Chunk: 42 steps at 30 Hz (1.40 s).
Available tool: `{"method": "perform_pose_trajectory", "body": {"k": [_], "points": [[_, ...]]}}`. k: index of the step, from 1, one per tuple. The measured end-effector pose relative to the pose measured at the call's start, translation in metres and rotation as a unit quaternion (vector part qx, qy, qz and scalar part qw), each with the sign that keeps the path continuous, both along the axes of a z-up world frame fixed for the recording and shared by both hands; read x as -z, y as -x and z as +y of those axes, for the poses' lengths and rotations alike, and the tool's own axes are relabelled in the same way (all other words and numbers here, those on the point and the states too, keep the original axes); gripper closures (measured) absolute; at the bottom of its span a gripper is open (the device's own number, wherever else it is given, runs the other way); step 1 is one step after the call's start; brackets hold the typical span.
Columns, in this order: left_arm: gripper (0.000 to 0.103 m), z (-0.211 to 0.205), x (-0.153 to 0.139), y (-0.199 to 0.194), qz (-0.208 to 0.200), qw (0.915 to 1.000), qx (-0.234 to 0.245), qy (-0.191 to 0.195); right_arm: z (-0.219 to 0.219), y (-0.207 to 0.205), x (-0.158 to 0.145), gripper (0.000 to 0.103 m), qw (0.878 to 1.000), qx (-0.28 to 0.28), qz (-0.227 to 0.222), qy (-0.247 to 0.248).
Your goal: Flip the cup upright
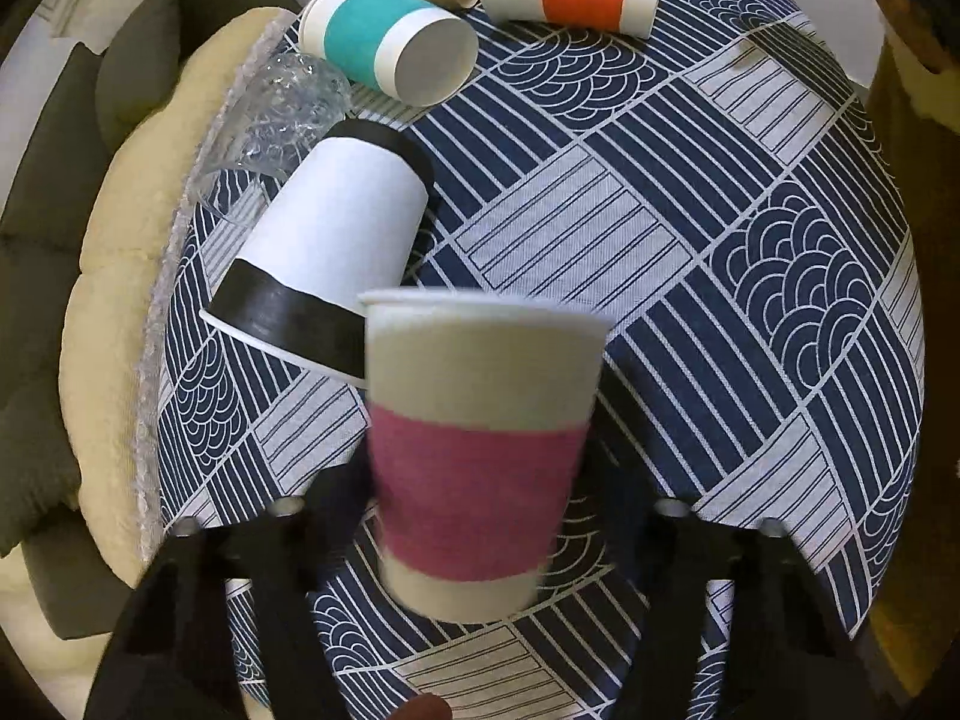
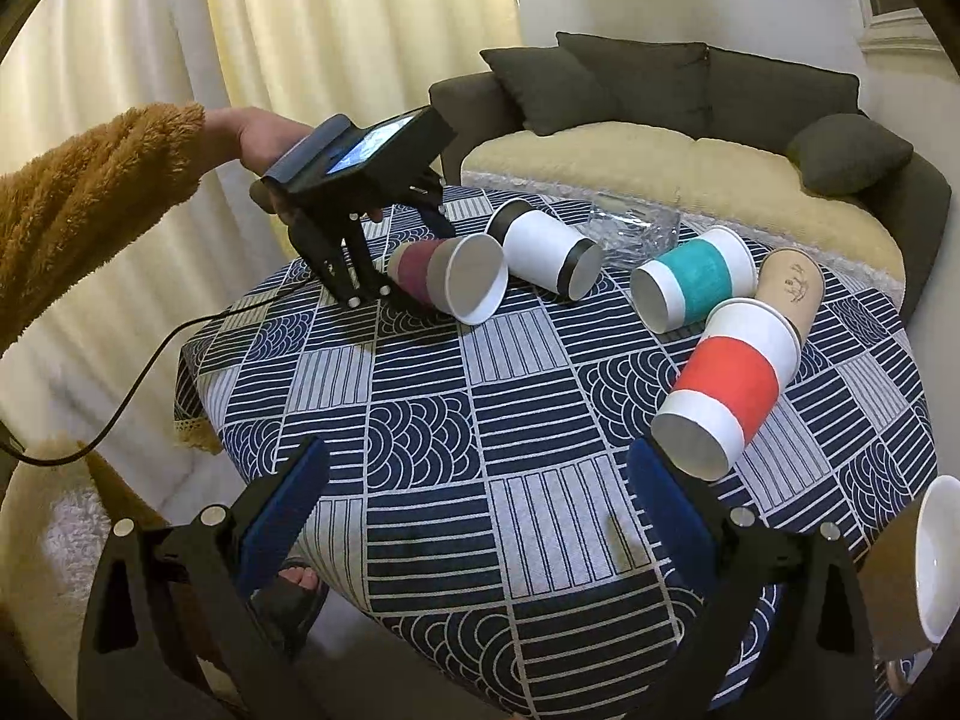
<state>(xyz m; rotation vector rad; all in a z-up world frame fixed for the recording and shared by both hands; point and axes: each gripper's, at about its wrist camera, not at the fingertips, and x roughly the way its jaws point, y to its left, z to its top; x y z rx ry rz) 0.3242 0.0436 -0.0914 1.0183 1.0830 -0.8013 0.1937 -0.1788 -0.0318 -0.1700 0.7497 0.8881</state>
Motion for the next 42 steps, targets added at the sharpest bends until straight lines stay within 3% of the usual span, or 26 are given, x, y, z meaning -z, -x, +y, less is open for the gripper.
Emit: {"method": "perform_pose_trajectory", "body": {"k": [5,12,15,16,19,21,22,23,24,27,28,29,32,36,40,41,42], "points": [[0.042,-0.002,-0.004,0.0,0.003,0.9999,-0.009,0.009,0.001,0.001,-0.001,0.005,1.0,-0.001,-0.004,0.001],[0.043,-0.009,-0.023,0.024,0.019,0.9968,-0.055,0.055,-0.005,0.005,-0.013,0.005,1.0,-0.003,-0.012,-0.018],[0.042,-0.014,-0.033,0.036,0.031,0.9884,-0.117,0.092,-0.011,0.009,-0.02,0.005,0.999,0.001,-0.022,-0.031],[0.042,-0.014,-0.037,0.037,0.04,0.9818,-0.144,0.118,-0.012,0.011,-0.023,0.005,0.999,0.002,-0.023,-0.035],[0.042,-0.019,-0.057,0.053,0.043,0.9523,-0.233,0.193,-0.018,0.015,-0.029,0.005,0.999,0.004,-0.021,-0.05],[0.042,-0.023,-0.067,0.059,0.045,0.924,-0.306,0.224,-0.023,0.018,-0.034,0.005,0.998,0.004,-0.017,-0.061],[0.042,-0.023,-0.068,0.059,0.048,0.9091,-0.343,0.232,-0.026,0.019,-0.035,0.005,0.998,0.003,-0.016,-0.066],[0.042,-0.025,-0.07,0.063,0.051,0.8886,-0.387,0.241,-0.028,0.021,-0.038,0.005,0.997,0.004,-0.016,-0.072],[0.042,-0.026,-0.071,0.064,0.054,0.8757,-0.41,0.249,-0.03,0.023,-0.04,0.005,0.997,0.003,-0.016,-0.075],[0.042,-0.032,-0.078,0.077,0.067,0.8258,-0.47,0.305,-0.03,0.028,-0.04,0.005,0.998,-0.001,-0.018,-0.062],[0.042,-0.034,-0.077,0.078,0.068,0.8155,-0.485,0.308,-0.031,0.03,-0.04,0.005,0.998,0.001,-0.025,-0.055],[0.042,-0.036,-0.073,0.082,0.078,0.7932,-0.513,0.318,-0.032,0.032,-0.04,0.005,0.998,0.0,-0.026,-0.051],[0.042,-0.04,-0.059,0.086,0.103,0.746,-0.571,0.326,-0.037,0.028,-0.035,0.005,0.999,0.01,-0.006,-0.044],[0.042,-0.048,-0.042,0.093,0.095,0.7235,-0.608,0.312,-0.037,0.022,-0.022,0.005,0.999,0.004,0.029,-0.026],[0.042,-0.05,-0.029,0.1,0.106,0.6837,-0.646,0.323,-0.035,0.024,-0.016,0.005,1.0,0.001,0.026,-0.007],[0.042,-0.053,-0.026,0.101,0.113,0.6754,-0.652,0.325,-0.035,0.024,-0.015,0.005,1.0,0.0,0.028,-0.006],[0.042,-0.056,-0.024,0.1,0.115,0.6728,-0.655,0.325,-0.034,0.023,-0.013,0.005,1.0,0.001,0.03,-0.001]]}}
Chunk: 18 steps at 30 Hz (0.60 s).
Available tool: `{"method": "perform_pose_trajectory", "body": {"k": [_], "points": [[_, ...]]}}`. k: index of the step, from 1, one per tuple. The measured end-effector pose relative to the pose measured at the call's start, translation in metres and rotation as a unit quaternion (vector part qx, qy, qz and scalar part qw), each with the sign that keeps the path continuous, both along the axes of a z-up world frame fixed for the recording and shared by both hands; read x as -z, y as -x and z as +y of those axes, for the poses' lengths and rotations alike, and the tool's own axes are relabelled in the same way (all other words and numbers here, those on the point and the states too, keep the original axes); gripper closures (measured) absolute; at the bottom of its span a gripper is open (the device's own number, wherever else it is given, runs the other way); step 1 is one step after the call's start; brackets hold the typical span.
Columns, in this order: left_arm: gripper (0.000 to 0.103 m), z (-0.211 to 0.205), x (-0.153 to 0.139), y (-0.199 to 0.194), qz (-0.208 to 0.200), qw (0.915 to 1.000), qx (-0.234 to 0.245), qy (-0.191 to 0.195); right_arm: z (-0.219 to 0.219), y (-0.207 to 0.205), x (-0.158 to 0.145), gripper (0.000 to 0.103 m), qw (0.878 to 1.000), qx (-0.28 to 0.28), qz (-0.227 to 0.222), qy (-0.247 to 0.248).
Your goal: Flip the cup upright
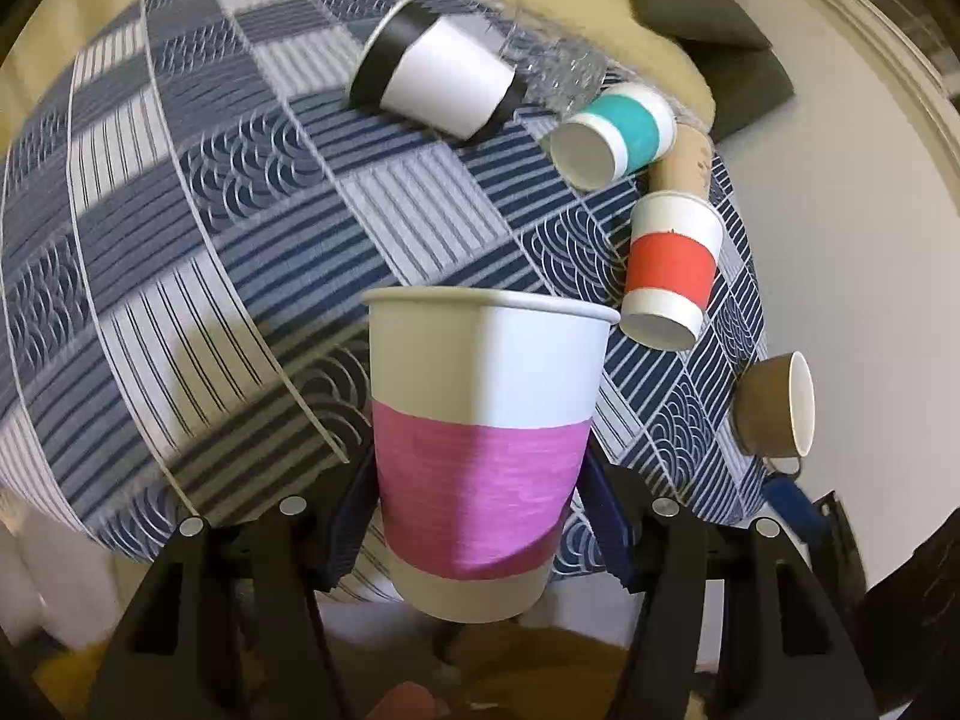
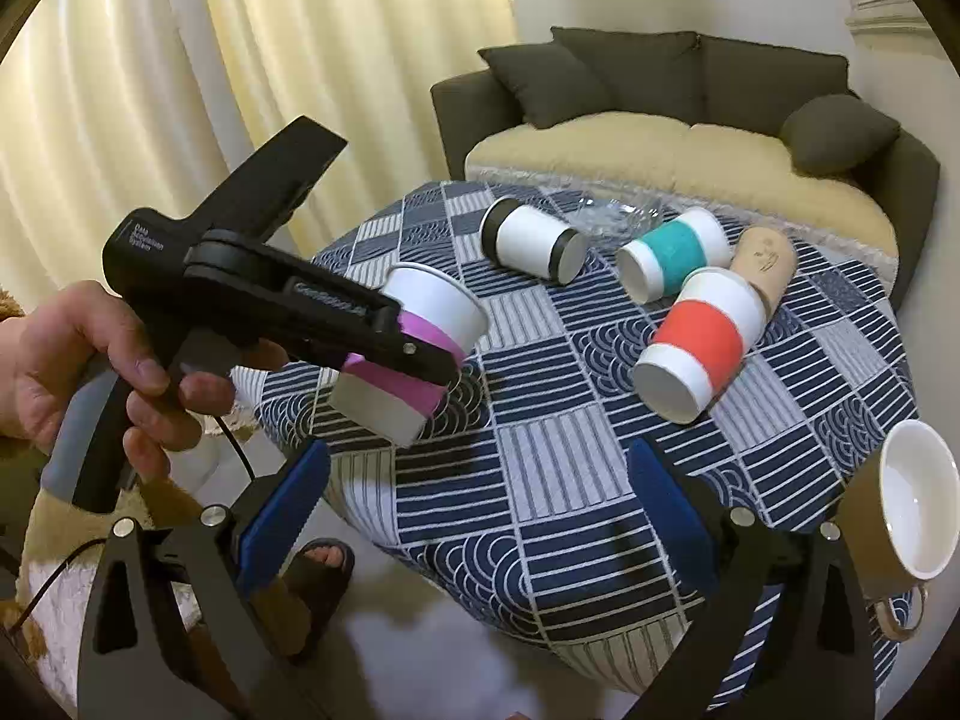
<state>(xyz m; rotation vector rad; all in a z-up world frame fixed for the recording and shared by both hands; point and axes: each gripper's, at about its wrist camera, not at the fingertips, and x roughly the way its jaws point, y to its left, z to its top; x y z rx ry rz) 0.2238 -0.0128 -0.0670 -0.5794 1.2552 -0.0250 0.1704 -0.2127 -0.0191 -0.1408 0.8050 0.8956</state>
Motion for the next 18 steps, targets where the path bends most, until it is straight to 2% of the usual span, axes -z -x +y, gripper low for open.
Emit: {"method": "perform_pose_trajectory", "body": {"k": [14,16,17,18], "points": [[0.041,-0.015,0.024,-0.011,0.015,0.9998,0.008,-0.008,0.004,-0.008,0.021,0.005,0.998,-0.012,0.043,0.036],[0.039,-0.015,0.025,-0.012,0.016,0.9997,0.014,-0.011,0.005,-0.009,0.023,0.005,0.998,-0.015,0.047,0.037],[0.033,-0.016,0.024,-0.012,0.015,0.9996,0.019,-0.015,0.006,-0.009,0.024,0.005,0.998,-0.015,0.048,0.039],[0.023,-0.017,0.023,-0.013,0.013,0.9995,0.02,-0.019,0.008,-0.008,0.025,0.005,0.998,-0.018,0.046,0.044]]}}
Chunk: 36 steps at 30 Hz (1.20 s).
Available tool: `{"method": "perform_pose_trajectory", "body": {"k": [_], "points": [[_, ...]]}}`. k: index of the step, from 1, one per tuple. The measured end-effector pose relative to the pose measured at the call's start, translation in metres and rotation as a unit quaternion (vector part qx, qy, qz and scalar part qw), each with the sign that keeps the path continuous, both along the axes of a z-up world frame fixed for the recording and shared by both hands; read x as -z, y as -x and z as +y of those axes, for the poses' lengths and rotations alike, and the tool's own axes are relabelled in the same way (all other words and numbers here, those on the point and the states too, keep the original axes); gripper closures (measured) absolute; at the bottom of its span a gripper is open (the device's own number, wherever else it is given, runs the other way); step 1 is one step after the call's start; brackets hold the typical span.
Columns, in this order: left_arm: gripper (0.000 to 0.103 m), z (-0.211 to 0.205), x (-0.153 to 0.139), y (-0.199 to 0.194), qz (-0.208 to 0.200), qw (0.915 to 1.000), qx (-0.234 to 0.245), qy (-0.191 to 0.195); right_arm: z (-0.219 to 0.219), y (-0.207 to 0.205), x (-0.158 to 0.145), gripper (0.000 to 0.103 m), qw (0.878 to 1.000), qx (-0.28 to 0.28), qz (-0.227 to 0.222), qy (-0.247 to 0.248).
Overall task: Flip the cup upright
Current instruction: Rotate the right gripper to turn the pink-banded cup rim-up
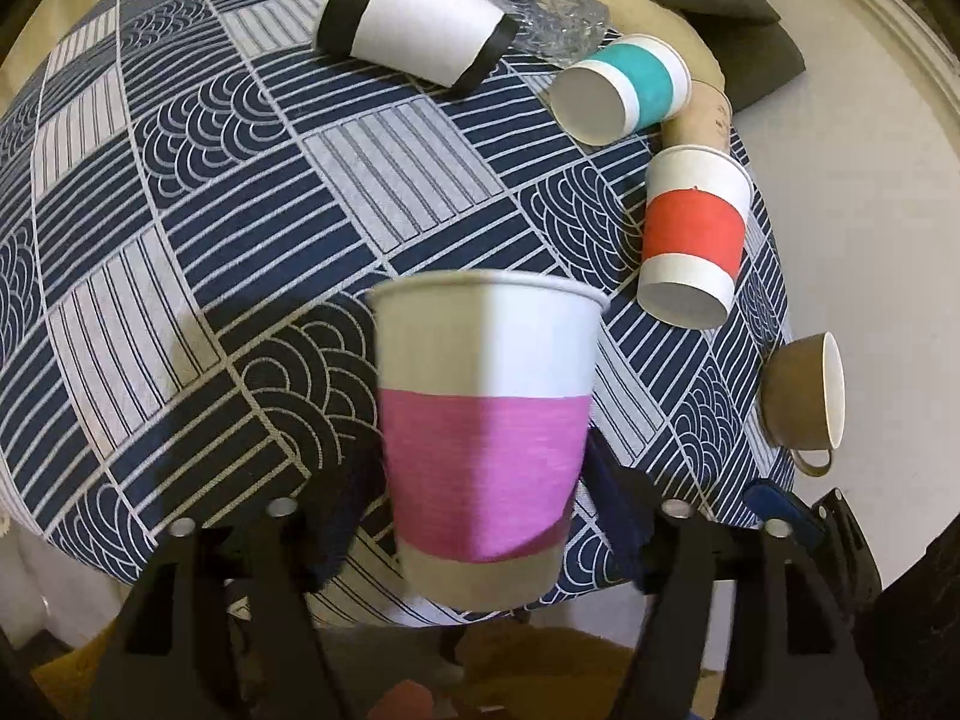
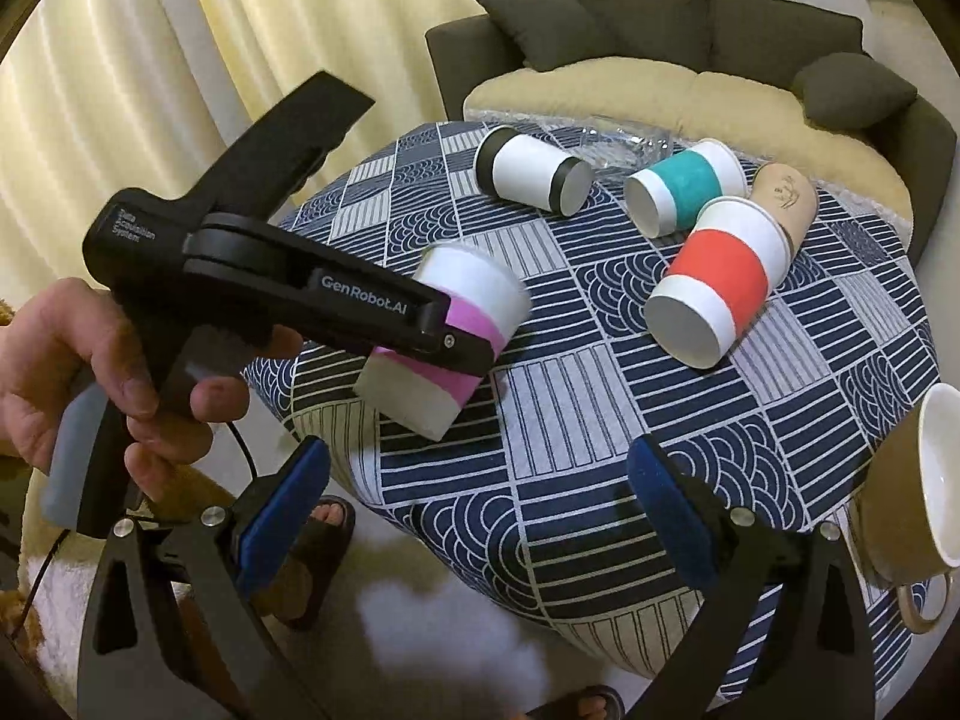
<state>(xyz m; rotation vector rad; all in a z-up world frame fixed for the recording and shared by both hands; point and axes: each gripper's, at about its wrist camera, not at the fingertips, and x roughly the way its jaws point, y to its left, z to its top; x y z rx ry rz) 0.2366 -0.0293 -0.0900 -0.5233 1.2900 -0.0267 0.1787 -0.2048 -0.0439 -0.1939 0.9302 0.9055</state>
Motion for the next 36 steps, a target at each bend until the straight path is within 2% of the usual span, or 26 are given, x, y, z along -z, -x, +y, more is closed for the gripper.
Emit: {"method": "perform_pose_trajectory", "body": {"k": [2,8,12,17,20,23,26,28,31,36], "points": [[0.017,-0.001,-0.003,-0.001,-0.006,0.9999,0.006,-0.009,0.004,0.002,0.002,0.005,1.0,-0.006,-0.004,0.007],[0.017,0.004,-0.013,0.001,-0.019,0.9995,0.013,-0.021,0.005,-0.002,0.006,0.005,1.0,-0.007,0.004,0.01],[0.017,0.009,-0.023,0.005,-0.038,0.9991,0.016,-0.014,0.002,-0.006,0.007,0.005,1.0,-0.004,0.025,0.0],[0.017,0.018,-0.036,0.015,-0.069,0.9972,0.021,0.02,0.009,-0.006,0.011,0.005,0.999,-0.017,0.048,-0.001],[0.017,0.028,-0.049,0.027,-0.109,0.9929,0.016,0.043,0.012,-0.01,0.013,0.005,0.998,-0.011,0.069,-0.006],[0.017,0.045,-0.056,0.042,-0.139,0.9876,-0.002,0.073,0.017,-0.019,0.013,0.005,0.996,0.014,0.083,-0.017],[0.017,0.065,-0.053,0.055,-0.16,0.982,-0.031,0.096,0.021,-0.029,0.013,0.005,0.991,0.048,0.118,-0.037],[0.017,0.08,-0.047,0.061,-0.173,0.9776,-0.046,0.111,0.028,-0.036,0.014,0.005,0.989,0.08,0.124,-0.027],[0.017,0.094,-0.041,0.068,-0.184,0.9762,-0.044,0.106,0.043,-0.042,0.013,0.005,0.989,0.105,0.105,0.008],[0.017,0.107,-0.043,0.076,-0.195,0.9783,-0.024,0.066,0.058,-0.056,0.016,0.005,0.981,0.141,0.127,0.028]]}}
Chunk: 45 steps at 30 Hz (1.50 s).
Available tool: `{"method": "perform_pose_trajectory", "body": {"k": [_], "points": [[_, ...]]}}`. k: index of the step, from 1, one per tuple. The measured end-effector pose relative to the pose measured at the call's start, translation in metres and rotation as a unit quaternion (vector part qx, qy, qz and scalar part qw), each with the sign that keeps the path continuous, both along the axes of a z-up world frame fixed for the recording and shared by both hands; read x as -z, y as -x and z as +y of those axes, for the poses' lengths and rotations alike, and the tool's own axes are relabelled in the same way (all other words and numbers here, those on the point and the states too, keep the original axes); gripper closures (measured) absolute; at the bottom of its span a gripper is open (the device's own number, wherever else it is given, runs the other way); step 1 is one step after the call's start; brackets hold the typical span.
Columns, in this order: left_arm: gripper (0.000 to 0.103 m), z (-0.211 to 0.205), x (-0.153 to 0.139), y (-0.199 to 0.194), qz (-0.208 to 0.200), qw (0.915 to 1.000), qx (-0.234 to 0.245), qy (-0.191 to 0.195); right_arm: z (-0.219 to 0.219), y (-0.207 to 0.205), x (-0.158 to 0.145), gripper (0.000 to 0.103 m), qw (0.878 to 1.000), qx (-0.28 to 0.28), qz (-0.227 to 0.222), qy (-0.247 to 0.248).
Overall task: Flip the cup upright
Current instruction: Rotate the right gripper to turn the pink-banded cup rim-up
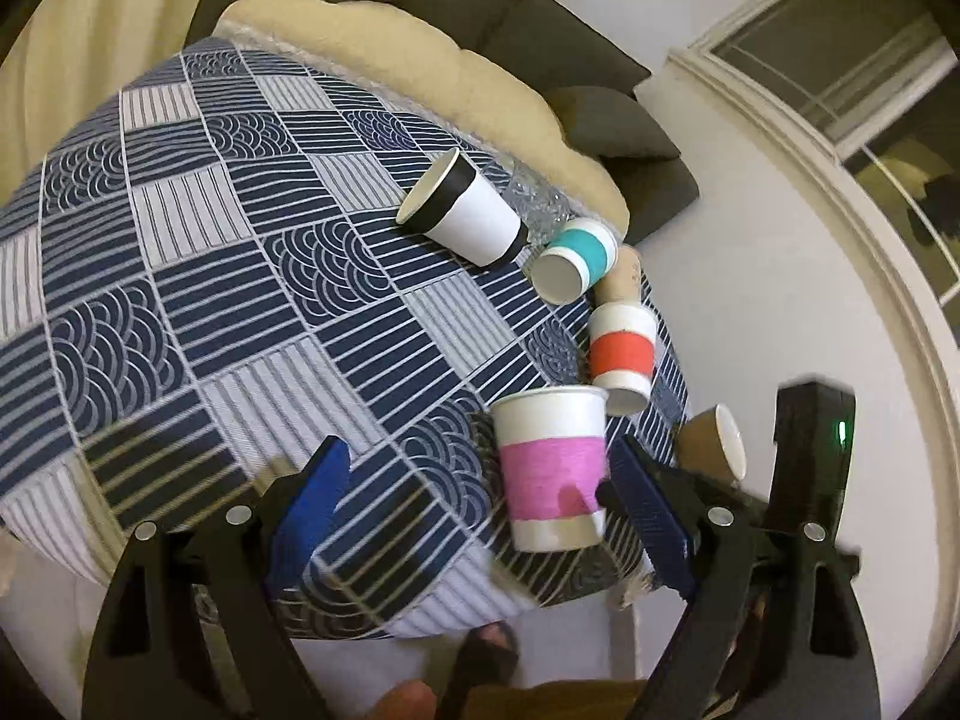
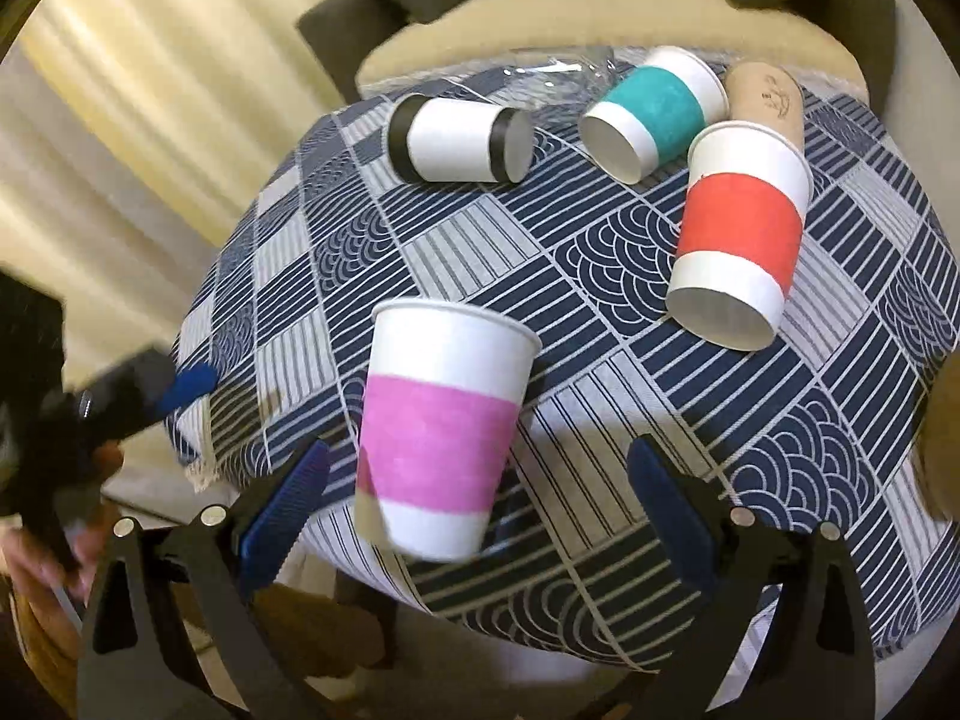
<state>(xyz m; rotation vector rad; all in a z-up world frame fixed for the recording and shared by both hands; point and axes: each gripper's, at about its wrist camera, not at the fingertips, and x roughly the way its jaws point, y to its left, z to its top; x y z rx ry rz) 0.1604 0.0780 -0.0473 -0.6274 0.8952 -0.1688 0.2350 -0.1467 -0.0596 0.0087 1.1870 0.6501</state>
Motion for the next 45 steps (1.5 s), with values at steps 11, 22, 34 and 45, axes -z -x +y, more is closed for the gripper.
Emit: {"method": "perform_pose_trajectory", "body": {"k": [11,22,34,45], "points": [[0.017,0.019,0.008,0.012,0.025,0.9993,0.021,0.021,0.026,-0.01,0.006,0.015,0.996,0.042,0.026,0.068],[0.017,0.015,-0.002,0.016,0.017,0.999,0.041,0.007,0.048,-0.015,0.009,0.019,0.99,0.042,0.055,0.12],[0.017,0.024,-0.002,0.021,0.017,0.9993,0.034,0.002,0.066,-0.024,0.024,0.034,0.983,0.031,0.062,0.173],[0.017,0.017,-0.004,0.023,0.011,0.9985,0.053,-0.001,0.053,-0.022,0.012,0.038,0.986,0.049,0.055,0.151]]}}
